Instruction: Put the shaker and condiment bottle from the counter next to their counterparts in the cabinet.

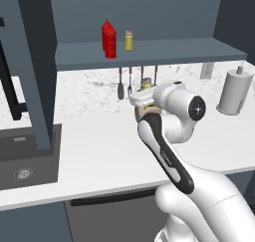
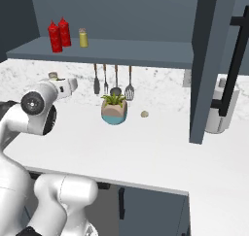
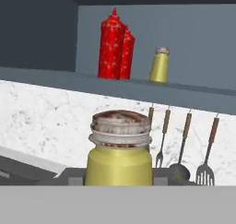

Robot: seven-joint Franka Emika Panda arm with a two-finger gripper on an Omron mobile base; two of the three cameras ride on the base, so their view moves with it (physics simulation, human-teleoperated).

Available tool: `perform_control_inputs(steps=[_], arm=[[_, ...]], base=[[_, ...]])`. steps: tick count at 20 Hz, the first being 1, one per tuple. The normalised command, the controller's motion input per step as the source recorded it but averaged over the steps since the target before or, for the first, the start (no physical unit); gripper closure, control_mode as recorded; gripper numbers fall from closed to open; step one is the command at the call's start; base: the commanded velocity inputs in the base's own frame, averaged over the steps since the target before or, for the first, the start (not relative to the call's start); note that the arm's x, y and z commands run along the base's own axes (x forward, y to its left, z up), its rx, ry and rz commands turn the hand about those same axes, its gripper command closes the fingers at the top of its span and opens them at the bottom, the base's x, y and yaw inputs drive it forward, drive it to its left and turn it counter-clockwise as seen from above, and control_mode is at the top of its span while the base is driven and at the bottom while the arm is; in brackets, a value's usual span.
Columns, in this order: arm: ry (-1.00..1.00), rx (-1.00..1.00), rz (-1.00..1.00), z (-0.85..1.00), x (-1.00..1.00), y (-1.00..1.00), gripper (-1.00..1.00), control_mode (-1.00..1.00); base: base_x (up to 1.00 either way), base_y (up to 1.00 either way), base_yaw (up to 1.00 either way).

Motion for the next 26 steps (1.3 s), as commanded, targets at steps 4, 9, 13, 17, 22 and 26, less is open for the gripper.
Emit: perform_control_inputs(steps=[4,9,13,17,22,26], arm=[[-0.03,0.09,-0.13,0.47,-0.32,-0.24,1.00,-1.00],[-0.08,0.01,-0.11,0.45,-0.33,-0.07,1.00,-1.00],[-0.07,0.00,-0.09,0.47,-0.18,0.00,1.00,-1.00],[-0.05,0.00,-0.06,0.39,-0.02,0.00,1.00,-1.00],[-0.01,0.00,-0.07,0.36,0.06,-0.02,1.00,-1.00],[0.01,0.00,-0.06,0.27,0.37,-0.02,1.00,-1.00]], base=[[0.00,0.00,0.00],[0.00,0.00,0.00],[0.00,0.00,0.00],[0.00,0.00,0.00],[0.00,0.00,0.00],[0.00,0.00,0.00]])
